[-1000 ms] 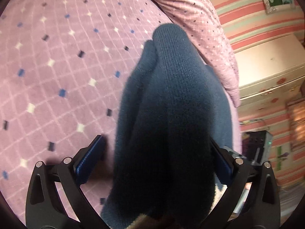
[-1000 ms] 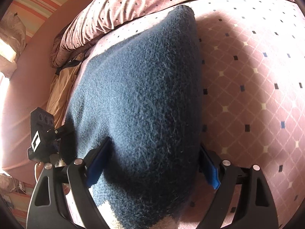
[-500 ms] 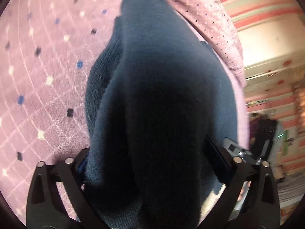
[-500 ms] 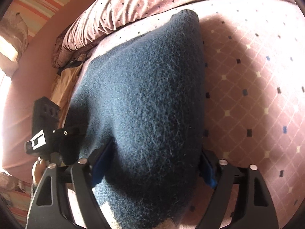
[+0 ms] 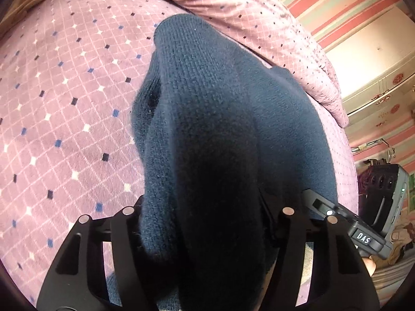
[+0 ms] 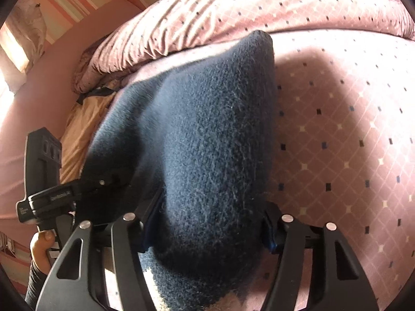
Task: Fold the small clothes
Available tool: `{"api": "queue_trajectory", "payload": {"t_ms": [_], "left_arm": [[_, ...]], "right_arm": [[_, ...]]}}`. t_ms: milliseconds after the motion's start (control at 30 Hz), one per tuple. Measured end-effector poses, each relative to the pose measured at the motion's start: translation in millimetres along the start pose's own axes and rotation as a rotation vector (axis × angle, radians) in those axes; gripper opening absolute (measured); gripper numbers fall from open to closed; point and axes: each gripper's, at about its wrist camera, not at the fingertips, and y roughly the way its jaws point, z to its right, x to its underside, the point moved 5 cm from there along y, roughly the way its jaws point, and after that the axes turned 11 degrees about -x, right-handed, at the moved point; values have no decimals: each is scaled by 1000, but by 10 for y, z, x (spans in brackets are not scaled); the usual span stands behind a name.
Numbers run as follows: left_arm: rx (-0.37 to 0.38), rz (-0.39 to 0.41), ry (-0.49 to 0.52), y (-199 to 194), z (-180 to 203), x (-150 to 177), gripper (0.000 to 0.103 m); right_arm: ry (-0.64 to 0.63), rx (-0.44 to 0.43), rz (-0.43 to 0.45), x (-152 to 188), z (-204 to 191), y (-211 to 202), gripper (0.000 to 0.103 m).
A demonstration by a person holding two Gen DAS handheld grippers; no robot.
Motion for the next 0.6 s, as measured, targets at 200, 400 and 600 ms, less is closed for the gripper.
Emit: {"api": "queue_trajectory", "payload": {"t_ms": [200, 400, 600], "left_arm": [[20, 21, 27, -249, 376, 140, 59], [79, 52, 49, -415, 1139, 483, 59], [118, -4, 24, -215, 1931, 1170, 59]], "right_arm": [[-14, -42, 34, -27, -50, -492, 61], [-32, -33, 77, 90, 271, -1396, 61], [-26, 39, 48, 421, 841, -2196, 61]]}}
